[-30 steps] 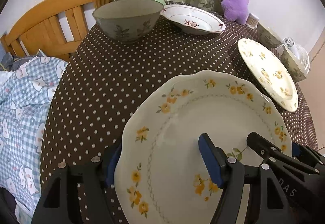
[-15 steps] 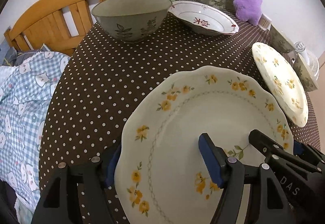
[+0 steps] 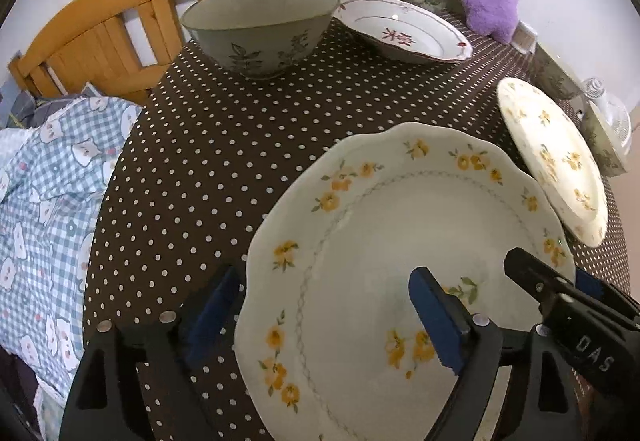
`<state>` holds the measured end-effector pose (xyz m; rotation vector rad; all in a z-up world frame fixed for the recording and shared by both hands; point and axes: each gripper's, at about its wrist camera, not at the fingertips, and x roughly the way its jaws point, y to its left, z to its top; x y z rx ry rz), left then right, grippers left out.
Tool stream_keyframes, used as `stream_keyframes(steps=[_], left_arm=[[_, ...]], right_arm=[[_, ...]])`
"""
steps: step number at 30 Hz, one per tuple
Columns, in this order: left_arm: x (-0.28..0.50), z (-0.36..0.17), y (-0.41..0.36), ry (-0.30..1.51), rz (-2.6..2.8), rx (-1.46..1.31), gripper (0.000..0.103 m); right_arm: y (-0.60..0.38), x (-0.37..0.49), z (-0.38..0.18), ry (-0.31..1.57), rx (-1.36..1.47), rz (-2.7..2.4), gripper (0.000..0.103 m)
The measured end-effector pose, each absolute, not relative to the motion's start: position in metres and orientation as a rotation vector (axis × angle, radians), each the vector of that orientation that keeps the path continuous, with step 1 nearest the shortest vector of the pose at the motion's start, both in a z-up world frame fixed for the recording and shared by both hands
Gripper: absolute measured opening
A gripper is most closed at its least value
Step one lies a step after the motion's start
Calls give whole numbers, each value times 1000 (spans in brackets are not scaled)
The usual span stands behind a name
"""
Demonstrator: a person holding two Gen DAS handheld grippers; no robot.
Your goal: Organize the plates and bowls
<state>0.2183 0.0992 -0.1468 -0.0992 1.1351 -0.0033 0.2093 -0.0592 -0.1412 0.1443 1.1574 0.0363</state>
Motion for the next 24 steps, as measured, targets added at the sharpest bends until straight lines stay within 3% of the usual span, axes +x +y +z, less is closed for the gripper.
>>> stream_keyframes(steps=[24], left_arm=[[186,-63,56,935,-147,-17,95]], right_arm=[[-98,163,-47,945,140,-108,70]])
